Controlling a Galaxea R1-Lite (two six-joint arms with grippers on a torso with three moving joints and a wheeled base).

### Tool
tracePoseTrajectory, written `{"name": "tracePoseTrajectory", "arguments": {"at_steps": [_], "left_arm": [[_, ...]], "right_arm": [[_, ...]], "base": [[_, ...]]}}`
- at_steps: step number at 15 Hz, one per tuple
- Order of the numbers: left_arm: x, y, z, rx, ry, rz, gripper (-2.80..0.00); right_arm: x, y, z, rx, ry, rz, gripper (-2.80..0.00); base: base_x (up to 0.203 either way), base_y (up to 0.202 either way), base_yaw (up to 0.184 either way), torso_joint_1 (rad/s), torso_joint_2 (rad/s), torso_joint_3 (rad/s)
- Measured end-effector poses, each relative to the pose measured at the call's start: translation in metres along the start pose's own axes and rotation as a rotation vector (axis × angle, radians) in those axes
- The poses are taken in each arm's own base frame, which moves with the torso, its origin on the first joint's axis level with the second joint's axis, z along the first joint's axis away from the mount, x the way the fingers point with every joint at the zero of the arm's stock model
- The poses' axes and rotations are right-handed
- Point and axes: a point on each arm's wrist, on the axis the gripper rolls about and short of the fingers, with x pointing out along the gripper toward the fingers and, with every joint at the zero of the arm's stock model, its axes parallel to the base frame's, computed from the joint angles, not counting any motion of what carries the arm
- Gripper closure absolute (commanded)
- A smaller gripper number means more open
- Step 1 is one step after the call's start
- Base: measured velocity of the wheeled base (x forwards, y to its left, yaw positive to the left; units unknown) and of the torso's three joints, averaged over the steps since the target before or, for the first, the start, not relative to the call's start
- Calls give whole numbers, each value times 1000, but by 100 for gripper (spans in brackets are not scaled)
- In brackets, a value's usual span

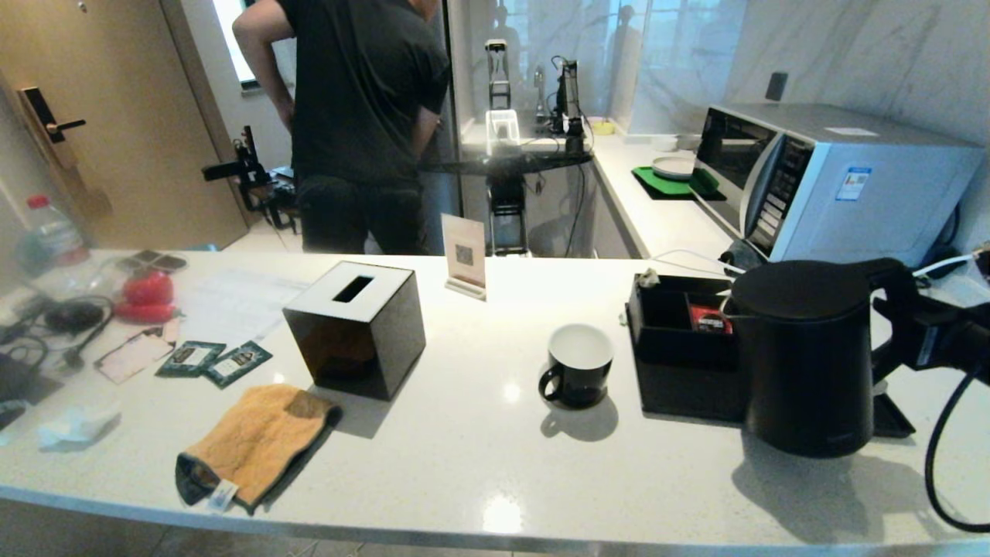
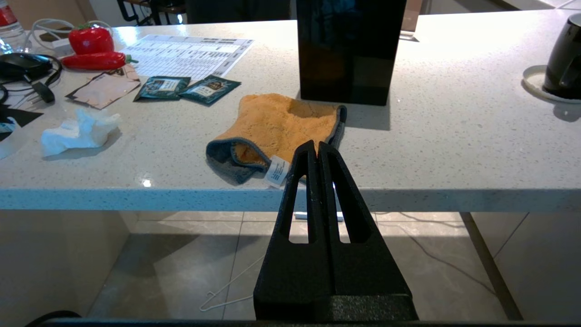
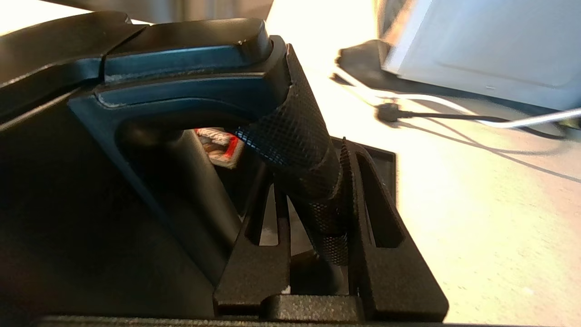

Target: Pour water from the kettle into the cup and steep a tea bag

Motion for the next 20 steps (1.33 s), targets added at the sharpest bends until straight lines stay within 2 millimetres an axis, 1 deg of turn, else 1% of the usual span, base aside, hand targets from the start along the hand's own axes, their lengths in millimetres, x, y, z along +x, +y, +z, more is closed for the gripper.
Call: {"name": "tracePoseTrajectory", "arguments": {"at_steps": [5, 10, 14, 20], "left_arm": [[0, 0, 0, 0, 0, 0, 0], [0, 0, 0, 0, 0, 0, 0], [0, 0, 0, 0, 0, 0, 0], [0, 0, 0, 0, 0, 0, 0]], "right_arm": [[14, 19, 9, -10, -12, -24, 0], [25, 31, 19, -19, -38, -36, 0], [30, 37, 24, -51, -55, -27, 0], [31, 41, 24, -111, -54, -9, 0]], "base": [[0, 0, 0, 0, 0, 0], [0, 0, 0, 0, 0, 0], [0, 0, 0, 0, 0, 0], [0, 0, 0, 0, 0, 0]]}}
